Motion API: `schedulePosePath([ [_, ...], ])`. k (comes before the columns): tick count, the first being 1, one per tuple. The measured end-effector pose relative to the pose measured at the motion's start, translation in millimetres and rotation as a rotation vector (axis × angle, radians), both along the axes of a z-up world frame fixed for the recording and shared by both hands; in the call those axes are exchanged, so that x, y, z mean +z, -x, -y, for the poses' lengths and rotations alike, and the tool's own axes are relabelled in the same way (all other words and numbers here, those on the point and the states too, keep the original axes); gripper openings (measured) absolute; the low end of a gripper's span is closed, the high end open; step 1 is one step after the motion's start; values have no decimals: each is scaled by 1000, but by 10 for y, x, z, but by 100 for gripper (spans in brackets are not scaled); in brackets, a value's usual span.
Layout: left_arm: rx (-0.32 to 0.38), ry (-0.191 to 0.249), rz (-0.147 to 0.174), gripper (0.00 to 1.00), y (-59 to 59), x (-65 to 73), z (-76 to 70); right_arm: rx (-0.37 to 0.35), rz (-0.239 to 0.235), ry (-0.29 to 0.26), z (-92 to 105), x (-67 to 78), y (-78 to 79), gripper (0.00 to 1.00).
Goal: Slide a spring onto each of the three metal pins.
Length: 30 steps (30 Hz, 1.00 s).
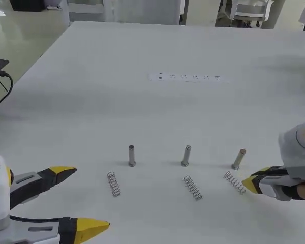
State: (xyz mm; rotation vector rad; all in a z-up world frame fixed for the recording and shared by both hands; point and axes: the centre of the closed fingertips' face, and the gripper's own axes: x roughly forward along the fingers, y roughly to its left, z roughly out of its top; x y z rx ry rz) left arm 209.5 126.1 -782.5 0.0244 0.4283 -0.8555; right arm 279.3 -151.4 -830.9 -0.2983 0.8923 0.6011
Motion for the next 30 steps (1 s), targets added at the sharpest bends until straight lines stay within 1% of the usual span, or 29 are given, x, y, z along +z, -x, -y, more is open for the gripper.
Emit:
schedulePosePath([
  [3,-2,1,0,80,1,3,12,12,-14,-5,-37,-32,29,13],
  [8,-4,1,2,80,3,7,17,28,-41,10,-49,-149,44,13],
  [11,-2,0,2,80,6,11,11,42,-45,28,-45,-190,47,13],
  [16,2,-3,-2,80,10,4,-11,48,-50,39,-34,-213,35,12],
  [26,3,-1,-4,79,7,6,-13,74,-55,58,-70,-261,17,12],
  [27,4,-2,-4,79,5,3,-17,81,-48,63,-70,-254,7,11],
  [30,4,-3,-5,79,8,1,-25,82,-53,67,-70,-252,5,10],
])
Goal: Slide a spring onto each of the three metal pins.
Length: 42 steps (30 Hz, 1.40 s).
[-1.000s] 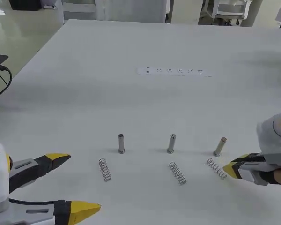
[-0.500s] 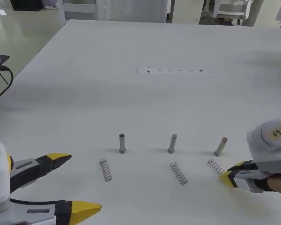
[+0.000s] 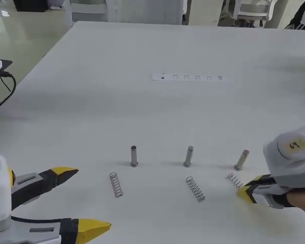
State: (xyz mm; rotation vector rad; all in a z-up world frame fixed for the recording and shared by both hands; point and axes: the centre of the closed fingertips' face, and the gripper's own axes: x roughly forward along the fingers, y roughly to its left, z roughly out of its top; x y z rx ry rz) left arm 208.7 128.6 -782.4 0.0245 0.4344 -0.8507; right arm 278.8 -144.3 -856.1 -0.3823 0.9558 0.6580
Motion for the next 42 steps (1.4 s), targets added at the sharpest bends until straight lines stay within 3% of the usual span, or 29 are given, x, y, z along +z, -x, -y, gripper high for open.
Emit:
schedulePosePath([
  [33,-8,5,12,78,18,38,46,-5,-31,-17,-15,-1,48,7],
  [42,-17,4,21,77,21,85,79,3,-22,-30,-12,84,97,7],
])
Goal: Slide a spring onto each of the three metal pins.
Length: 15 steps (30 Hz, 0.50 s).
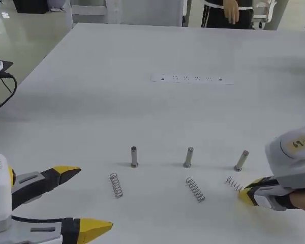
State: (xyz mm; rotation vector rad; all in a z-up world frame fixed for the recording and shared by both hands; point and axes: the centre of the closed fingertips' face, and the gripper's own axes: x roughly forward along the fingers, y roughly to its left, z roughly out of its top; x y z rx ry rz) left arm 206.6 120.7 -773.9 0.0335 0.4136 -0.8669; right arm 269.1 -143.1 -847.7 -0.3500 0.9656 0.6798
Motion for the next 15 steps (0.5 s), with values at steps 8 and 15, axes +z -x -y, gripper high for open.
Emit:
schedulePosePath([
  [8,-8,4,14,76,-4,59,30,12,24,-17,-41,145,53,7],
  [15,-26,13,27,75,-9,108,93,40,45,-18,-108,260,94,7],
])
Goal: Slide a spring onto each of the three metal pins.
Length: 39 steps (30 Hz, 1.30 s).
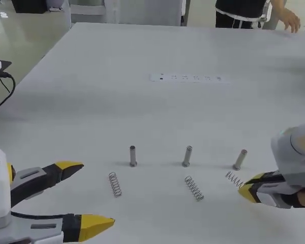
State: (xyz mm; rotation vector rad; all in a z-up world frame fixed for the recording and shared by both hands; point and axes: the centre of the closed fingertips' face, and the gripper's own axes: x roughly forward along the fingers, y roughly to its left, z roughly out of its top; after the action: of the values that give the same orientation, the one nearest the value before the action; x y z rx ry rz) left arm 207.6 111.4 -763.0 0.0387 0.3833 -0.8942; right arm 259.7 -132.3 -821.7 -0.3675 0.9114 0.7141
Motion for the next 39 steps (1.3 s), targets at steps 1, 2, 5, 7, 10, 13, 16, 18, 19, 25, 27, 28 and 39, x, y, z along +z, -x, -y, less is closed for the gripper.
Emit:
schedulePosePath([
  [1,-6,-1,0,74,1,0,15,5,3,-2,-16,21,7,7],
  [2,-10,-3,0,73,2,-1,24,8,5,-2,-25,32,7,7],
  [5,-21,0,-2,73,7,5,48,24,13,-4,-65,84,15,7],
  [7,-26,5,-3,72,12,11,61,35,19,-7,-96,113,28,7],
  [10,-33,13,-3,71,14,28,78,58,27,-9,-155,153,50,8],
  [13,-49,18,-2,69,14,53,125,80,34,-11,-216,194,59,8],
  [16,-72,27,1,67,25,84,189,96,38,-13,-252,218,58,7],
  [18,-90,19,5,66,28,91,232,111,37,-13,-278,228,70,7],
  [19,-98,15,7,65,29,92,248,121,37,-13,-292,234,78,7],
  [25,-147,11,19,62,21,143,357,175,44,-3,-390,300,132,8],
  [27,-161,14,23,60,19,162,393,192,47,-3,-421,323,142,8],
  [28,-167,15,24,59,18,169,408,198,46,-3,-435,331,146,8],
  [39,-242,11,47,53,5,234,605,297,52,-2,-639,439,248,8],
])
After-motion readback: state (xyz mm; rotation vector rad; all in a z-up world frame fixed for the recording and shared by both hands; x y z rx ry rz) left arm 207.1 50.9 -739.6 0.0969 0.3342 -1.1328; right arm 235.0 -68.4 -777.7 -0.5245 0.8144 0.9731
